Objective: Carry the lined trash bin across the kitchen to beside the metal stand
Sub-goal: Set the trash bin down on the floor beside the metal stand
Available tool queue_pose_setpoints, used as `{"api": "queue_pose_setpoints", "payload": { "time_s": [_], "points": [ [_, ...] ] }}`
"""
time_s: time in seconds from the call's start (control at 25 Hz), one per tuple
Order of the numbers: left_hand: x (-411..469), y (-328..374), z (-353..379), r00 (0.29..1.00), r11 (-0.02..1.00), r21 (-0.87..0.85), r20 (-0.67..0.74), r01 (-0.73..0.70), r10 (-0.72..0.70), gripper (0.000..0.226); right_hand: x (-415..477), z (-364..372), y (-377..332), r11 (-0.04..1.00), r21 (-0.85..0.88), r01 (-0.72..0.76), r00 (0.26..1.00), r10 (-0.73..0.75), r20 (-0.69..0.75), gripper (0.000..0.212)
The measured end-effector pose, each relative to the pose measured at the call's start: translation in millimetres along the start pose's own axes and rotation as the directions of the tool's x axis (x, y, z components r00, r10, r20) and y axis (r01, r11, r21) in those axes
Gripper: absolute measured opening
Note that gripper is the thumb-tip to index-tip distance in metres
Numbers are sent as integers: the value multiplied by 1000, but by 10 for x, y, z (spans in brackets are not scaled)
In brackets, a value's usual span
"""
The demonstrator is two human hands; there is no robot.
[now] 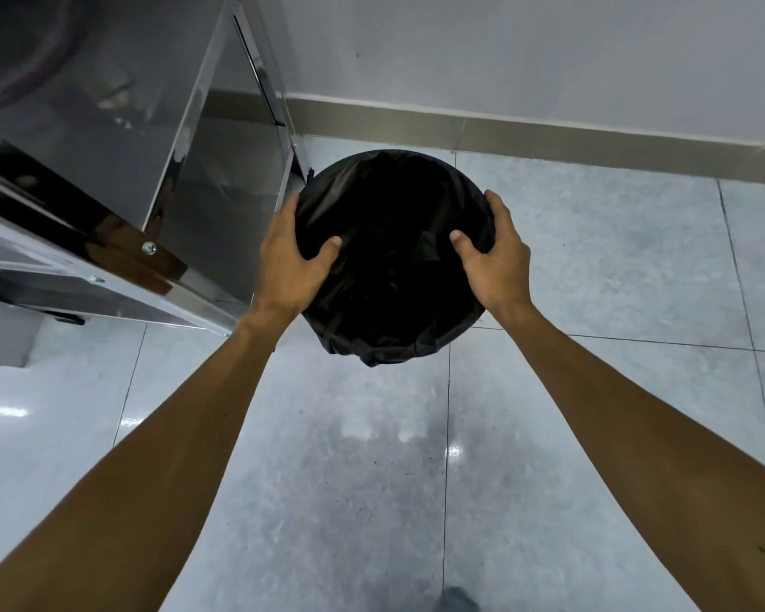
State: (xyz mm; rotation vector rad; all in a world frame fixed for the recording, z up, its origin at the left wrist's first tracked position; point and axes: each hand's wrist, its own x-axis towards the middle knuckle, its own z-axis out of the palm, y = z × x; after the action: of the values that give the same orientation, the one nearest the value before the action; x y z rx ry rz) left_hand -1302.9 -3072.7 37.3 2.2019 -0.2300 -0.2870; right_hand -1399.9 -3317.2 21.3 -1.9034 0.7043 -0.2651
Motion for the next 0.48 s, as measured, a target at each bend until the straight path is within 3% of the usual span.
{"api": "queue_pose_setpoints", "payload": {
  "time_s": [0.48],
  "points": [
    [675,-1,81,1000,1000,23,-24,-3,4,82,638,36,-99,998,8,62,998,-62,-9,73]
  ]
}}
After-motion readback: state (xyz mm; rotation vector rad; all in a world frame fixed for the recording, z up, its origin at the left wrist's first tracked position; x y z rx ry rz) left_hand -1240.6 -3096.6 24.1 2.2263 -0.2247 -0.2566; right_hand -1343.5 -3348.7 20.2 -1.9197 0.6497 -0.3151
